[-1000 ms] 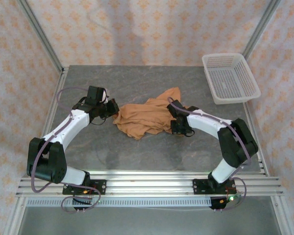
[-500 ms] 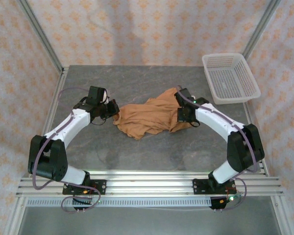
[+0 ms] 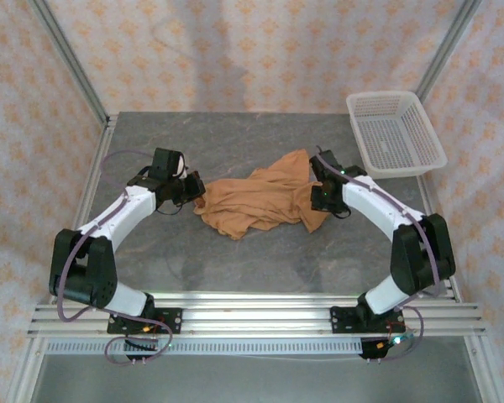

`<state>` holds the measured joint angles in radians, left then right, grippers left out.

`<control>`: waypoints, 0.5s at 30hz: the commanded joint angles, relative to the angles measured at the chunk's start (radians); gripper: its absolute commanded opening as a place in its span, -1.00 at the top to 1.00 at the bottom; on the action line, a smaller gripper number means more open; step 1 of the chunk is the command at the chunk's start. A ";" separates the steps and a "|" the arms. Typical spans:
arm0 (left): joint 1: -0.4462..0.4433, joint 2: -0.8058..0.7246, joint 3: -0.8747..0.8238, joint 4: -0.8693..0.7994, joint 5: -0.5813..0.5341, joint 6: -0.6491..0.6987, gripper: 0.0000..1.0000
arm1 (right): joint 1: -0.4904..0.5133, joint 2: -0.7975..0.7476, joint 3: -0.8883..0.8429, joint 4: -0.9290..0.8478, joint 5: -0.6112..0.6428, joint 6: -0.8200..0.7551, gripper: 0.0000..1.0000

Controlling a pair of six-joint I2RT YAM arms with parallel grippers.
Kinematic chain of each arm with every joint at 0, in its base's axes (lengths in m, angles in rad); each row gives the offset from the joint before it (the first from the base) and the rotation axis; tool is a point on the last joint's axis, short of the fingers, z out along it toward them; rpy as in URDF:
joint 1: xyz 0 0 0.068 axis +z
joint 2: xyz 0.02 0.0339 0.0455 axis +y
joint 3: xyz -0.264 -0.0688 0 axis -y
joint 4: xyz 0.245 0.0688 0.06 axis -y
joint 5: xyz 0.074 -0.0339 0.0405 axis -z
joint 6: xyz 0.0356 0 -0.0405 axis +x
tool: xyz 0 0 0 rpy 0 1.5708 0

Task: Fold the inside-out t-shirt

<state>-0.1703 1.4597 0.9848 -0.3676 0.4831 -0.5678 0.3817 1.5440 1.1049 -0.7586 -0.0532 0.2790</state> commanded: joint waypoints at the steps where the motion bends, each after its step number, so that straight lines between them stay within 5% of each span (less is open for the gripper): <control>1: -0.007 0.004 -0.006 0.035 0.002 0.018 1.00 | 0.005 -0.056 -0.055 -0.010 -0.013 0.071 0.24; 12: -0.021 -0.051 0.008 -0.033 -0.043 0.072 1.00 | -0.002 0.006 -0.206 0.269 -0.189 0.200 0.19; 13: -0.021 -0.055 0.009 -0.041 -0.046 0.075 1.00 | -0.002 0.019 -0.205 0.285 -0.184 0.208 0.28; 15: -0.021 -0.064 0.010 -0.057 -0.052 0.083 1.00 | -0.002 0.023 -0.189 0.292 -0.174 0.219 0.77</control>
<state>-0.1879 1.4326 0.9848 -0.3817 0.4622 -0.5209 0.3828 1.5589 0.9028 -0.5438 -0.2134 0.4503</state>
